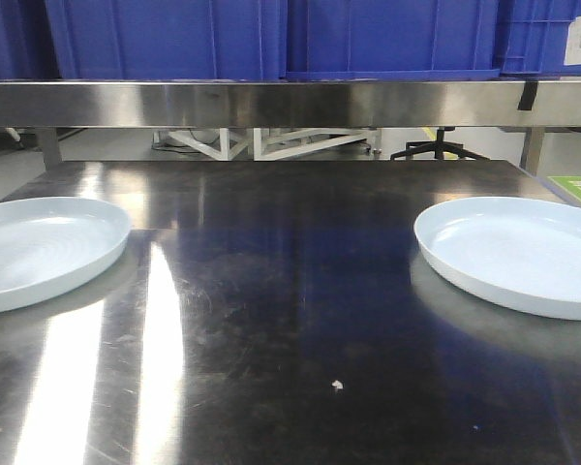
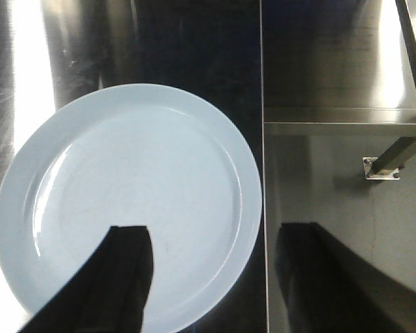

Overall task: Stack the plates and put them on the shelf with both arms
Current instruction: 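Lower the left gripper onto the rim of the nearer white plate and grasp, then lift the plate with the left gripper and set it down mid-table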

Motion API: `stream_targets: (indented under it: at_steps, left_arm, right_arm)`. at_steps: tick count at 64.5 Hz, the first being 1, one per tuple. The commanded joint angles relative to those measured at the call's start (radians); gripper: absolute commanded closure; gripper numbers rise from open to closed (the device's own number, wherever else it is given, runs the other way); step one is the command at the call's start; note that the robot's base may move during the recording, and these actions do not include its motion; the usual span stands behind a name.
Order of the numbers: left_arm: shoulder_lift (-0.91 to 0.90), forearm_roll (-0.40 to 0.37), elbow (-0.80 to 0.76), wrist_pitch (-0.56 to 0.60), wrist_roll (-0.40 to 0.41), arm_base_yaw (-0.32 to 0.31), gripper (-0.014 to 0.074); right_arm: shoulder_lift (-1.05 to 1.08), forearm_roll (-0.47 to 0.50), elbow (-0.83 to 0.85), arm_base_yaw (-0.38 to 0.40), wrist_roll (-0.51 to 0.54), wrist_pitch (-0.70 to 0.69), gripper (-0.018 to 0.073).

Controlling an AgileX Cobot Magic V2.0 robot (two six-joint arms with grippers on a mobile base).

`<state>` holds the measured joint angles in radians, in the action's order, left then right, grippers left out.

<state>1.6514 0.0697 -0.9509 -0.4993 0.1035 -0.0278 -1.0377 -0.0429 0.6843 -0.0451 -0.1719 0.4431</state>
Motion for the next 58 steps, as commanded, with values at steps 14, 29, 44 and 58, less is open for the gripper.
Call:
stream_targets:
  at_steps: [14,29,44,58]
  left_arm:
    - [-0.136,-0.052,-0.019,0.007,0.005,-0.001,0.0496]
    - [-0.274,-0.137,-0.019,0.006,0.005,-0.001,0.0496]
    - [-0.346,-0.206,-0.023,0.021,-0.004,-0.104,0.0496]
    - [-0.304,-0.29,-0.029,0.126,-0.004,-0.308,0.0496]
  right_arm:
    - [0.011,-0.012,0.036,0.006,0.004,-0.054,0.0059]
    - [0.011,-0.012,0.036,0.006,0.004,-0.054,0.0059]
    - [0.011,-0.012,0.036,0.006,0.004,-0.054,0.0059]
    - [0.011,-0.012,0.036,0.006,0.004,-0.046,0.0059]
